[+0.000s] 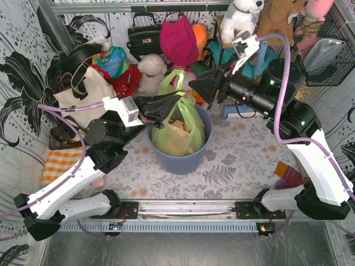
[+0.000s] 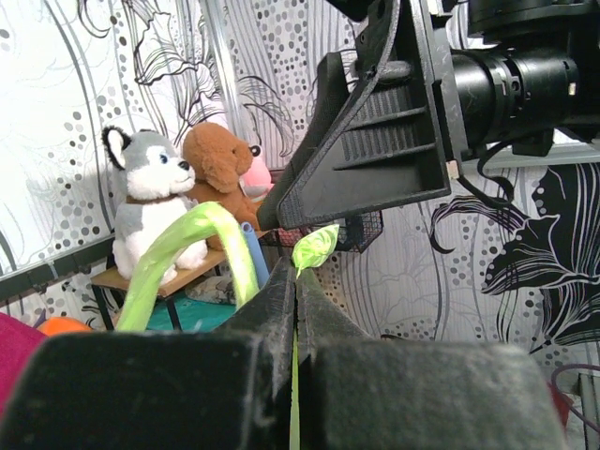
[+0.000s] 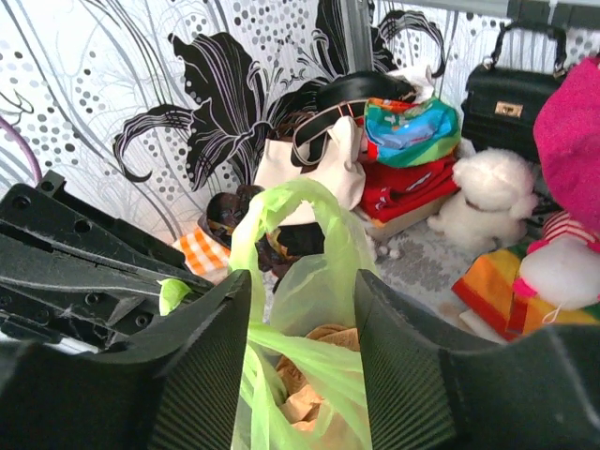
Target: Tie the trash bag
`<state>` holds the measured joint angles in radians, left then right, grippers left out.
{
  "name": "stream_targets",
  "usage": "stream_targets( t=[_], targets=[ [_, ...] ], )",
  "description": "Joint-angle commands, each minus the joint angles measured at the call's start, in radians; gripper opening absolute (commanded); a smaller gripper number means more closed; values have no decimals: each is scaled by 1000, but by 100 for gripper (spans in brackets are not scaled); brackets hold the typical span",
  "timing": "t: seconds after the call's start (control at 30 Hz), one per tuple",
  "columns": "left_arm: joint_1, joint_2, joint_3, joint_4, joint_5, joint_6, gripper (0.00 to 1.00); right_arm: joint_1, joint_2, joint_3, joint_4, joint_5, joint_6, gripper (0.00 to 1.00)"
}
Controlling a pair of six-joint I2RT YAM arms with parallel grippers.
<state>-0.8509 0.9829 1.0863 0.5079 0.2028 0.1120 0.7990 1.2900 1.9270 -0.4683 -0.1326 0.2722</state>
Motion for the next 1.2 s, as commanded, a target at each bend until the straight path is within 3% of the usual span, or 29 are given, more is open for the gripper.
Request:
stream_targets(
  t=[0.0, 0.1, 0.33, 0.6, 0.93, 1.17],
  targets=[
    [3, -15, 1, 13, 56, 6, 1, 5, 5, 45, -6, -116, -235, 53],
    [3, -13, 18, -33, 128, 17, 1, 5, -16, 22, 11, -245, -444, 62],
    [3, -1, 86, -189, 259, 59, 0, 5, -2, 73, -73, -349, -824, 62],
    [3, -16, 82, -232, 282, 66, 0, 5, 47, 96, -83, -425, -861, 61],
    [3, -19, 67, -214, 303, 51, 0, 5, 143, 146, -40, -329, -932, 62],
    [3, -10, 67, -200, 308, 48, 1, 5, 126, 110, 45, -280, -963, 64]
  ],
)
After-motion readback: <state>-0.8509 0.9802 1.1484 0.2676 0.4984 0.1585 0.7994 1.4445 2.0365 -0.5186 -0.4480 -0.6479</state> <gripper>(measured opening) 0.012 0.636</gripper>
